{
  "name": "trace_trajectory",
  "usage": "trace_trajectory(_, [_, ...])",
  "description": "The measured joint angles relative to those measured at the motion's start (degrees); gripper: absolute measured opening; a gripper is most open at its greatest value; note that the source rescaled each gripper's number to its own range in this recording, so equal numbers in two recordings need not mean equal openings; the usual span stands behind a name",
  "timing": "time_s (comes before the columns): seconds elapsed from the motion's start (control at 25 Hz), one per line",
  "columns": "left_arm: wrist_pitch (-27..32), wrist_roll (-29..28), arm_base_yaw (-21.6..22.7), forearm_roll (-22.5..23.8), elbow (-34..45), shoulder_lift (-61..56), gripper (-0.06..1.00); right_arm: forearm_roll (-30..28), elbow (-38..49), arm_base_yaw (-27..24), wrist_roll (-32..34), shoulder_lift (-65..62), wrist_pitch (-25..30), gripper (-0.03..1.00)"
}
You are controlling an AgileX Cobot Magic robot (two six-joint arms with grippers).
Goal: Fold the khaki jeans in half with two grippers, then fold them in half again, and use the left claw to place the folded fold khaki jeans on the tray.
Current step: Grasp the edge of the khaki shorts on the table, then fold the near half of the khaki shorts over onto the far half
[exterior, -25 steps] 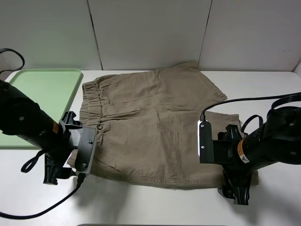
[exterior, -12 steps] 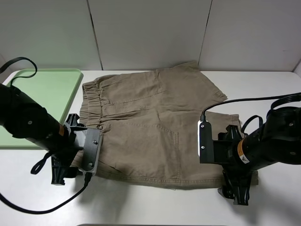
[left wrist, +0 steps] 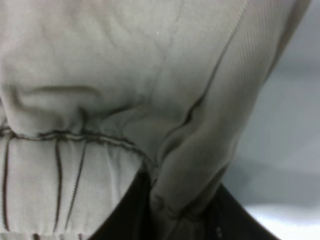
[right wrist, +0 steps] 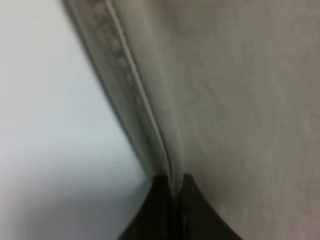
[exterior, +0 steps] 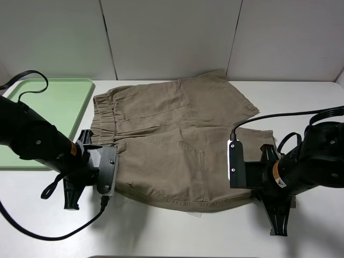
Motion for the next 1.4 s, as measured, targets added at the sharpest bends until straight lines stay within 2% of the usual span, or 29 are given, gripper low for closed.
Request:
trace_trajectory(0.44, [-0.01,0.0,0.0,0.05,0.0,-0.25,0.08,-0.47,0.0,0.1,0.0,-1.29,0.4,0.0])
trace_trajectory(0.6, [1.81,0.0,0.0,-0.95,0.05,-2.24,0.08,-0.54,0.06,0.1,0.26,-4.53,0.46,0.0])
trace_trajectory(0.92, [11.38,0.0,-2.69,-1.54,0.1,-8.99,0.08,-0.3,0.07,0.1,1.26,-8.91,2.06,0.0])
trace_trajectory(1.08, [18.26,1.22,-3.34,-2.0,0.1,-9.49,0.08,0.65,0.07,0.16,1.31,-8.91,3.31,0.0])
trace_trajectory(1.24, [22.29,1.95,-5.27,-2.49,-0.16,-9.6,0.08,1.88,0.07,0.22,1.31,-9.15,4.37,0.0])
trace_trajectory(1.4, [25.53,2.0,-8.34,-2.55,-0.16,-10.5,0.08,2.25,0.13,3.73,-0.62,-12.81,7.89,0.0])
